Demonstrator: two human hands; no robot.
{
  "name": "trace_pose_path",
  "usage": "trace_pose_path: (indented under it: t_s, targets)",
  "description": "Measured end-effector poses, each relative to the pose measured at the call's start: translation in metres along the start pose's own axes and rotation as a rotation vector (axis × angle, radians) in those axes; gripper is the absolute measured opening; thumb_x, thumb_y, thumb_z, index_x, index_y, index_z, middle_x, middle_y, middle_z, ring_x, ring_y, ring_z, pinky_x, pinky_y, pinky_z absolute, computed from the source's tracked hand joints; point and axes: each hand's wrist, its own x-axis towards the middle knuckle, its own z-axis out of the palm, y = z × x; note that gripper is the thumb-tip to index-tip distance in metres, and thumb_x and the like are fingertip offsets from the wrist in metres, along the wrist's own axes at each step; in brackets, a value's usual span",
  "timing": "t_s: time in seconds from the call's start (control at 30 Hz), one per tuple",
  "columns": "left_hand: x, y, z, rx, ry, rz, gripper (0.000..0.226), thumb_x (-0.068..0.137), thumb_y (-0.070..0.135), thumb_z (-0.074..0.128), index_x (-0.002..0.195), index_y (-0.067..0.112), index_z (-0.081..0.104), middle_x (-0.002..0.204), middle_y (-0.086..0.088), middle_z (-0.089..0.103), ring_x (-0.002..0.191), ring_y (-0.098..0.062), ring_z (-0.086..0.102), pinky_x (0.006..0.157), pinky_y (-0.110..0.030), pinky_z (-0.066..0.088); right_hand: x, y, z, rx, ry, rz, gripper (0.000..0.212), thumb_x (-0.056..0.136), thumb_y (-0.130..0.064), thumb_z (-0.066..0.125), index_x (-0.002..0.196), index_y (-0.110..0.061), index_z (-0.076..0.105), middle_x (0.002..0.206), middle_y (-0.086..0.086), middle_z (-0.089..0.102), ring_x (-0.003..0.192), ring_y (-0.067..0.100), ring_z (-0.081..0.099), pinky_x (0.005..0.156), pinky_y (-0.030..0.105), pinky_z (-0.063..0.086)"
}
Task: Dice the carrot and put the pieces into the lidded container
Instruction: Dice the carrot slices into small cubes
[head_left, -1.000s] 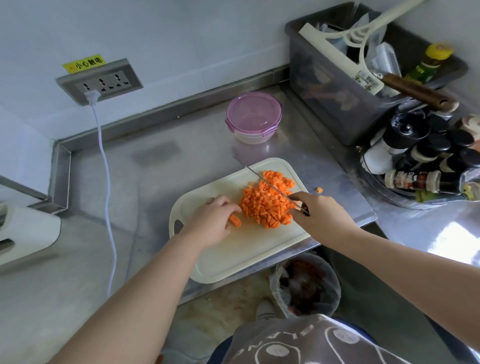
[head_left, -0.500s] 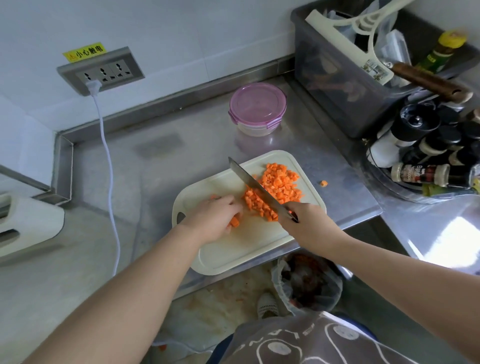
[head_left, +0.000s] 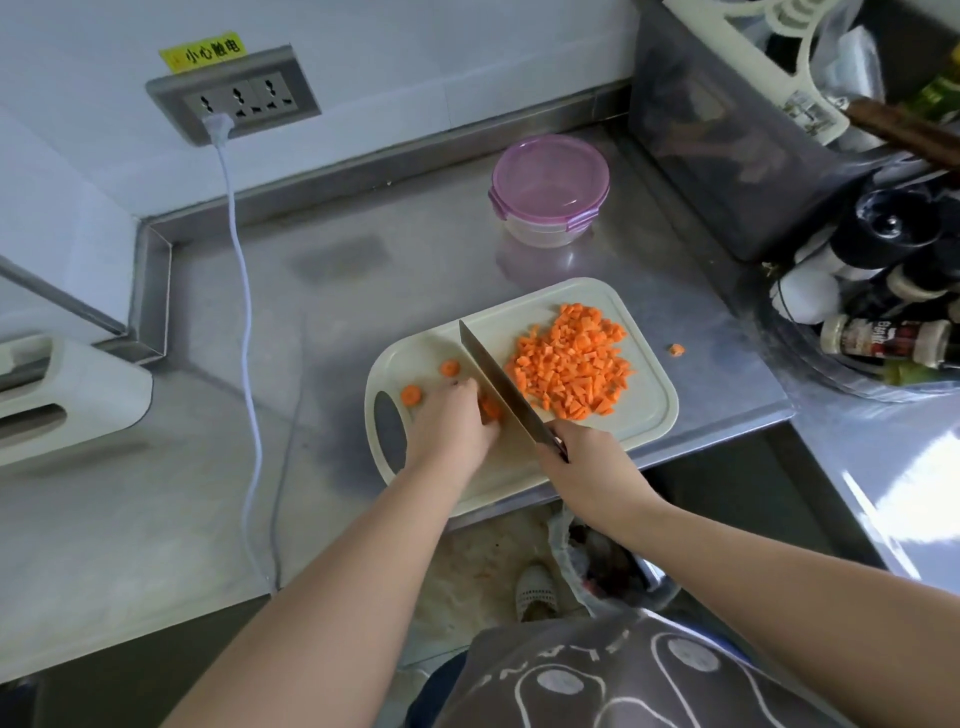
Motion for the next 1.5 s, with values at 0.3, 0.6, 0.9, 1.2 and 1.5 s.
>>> trace_pose_path:
  t_s: [0.3, 0.6, 0.9, 1.2, 1.5]
  targets:
    - [0.008, 0.007, -0.001, -0.306, -0.03, -0.152, 0.017, 0.085, 0.019, 0.065, 0.1, 0.012, 0.061, 0.099, -0.002, 0.067, 0.09, -0.02, 0.062, 0.075, -0.03, 0.049, 0.004, -0.003, 0.001, -0.052, 0.013, -0.044, 0.01, 0.098, -0.021, 0.042, 0.092, -0.021, 0.05, 0.071, -0.007, 0.047, 0.062, 0.013, 0.047, 0.051, 0.024, 0.033]
    - [0.008, 0.005, 0.007, -0.67, -0.006, -0.379, 0.022, 0.088, 0.018, 0.065, 0.108, 0.014, 0.071, 0.1, -0.005, 0.071, 0.092, -0.021, 0.065, 0.079, -0.026, 0.048, 0.003, -0.006, 0.001, -0.194, -0.058, -0.029, 0.02, 0.101, -0.024, 0.032, 0.101, -0.016, 0.049, 0.095, 0.009, 0.061, 0.085, 0.028, 0.059, 0.074, 0.038, 0.05]
    - [0.013, 0.001, 0.017, -0.912, -0.009, -0.558, 0.016, 0.076, 0.017, 0.077, 0.072, 0.024, 0.063, 0.085, -0.008, 0.073, 0.083, -0.025, 0.07, 0.084, -0.04, 0.056, 0.005, -0.005, -0.001, -0.375, -0.052, -0.063, 0.023, 0.1, -0.022, 0.029, 0.112, -0.015, 0.047, 0.093, 0.009, 0.06, 0.082, 0.031, 0.06, 0.075, 0.043, 0.053]
    - [0.014, 0.005, 0.013, -1.014, -0.032, -0.591, 0.022, 0.081, 0.001, 0.067, 0.065, 0.015, 0.061, 0.063, -0.004, 0.065, 0.072, -0.027, 0.066, 0.086, -0.047, 0.056, 0.004, -0.011, -0.004, -0.29, 0.017, -0.139, 0.015, 0.099, -0.02, 0.034, 0.103, -0.014, 0.047, 0.076, 0.004, 0.052, 0.074, 0.03, 0.056, 0.067, 0.04, 0.05]
    - [0.014, 0.003, 0.016, -1.031, -0.028, -0.566, 0.022, 0.08, 0.005, 0.072, 0.065, 0.02, 0.065, 0.073, -0.004, 0.069, 0.082, -0.028, 0.07, 0.086, -0.043, 0.056, 0.005, -0.009, 0.0, -0.305, 0.017, -0.104, 0.022, 0.099, -0.02, 0.033, 0.111, -0.014, 0.05, 0.084, 0.006, 0.059, 0.077, 0.027, 0.059, 0.073, 0.044, 0.054]
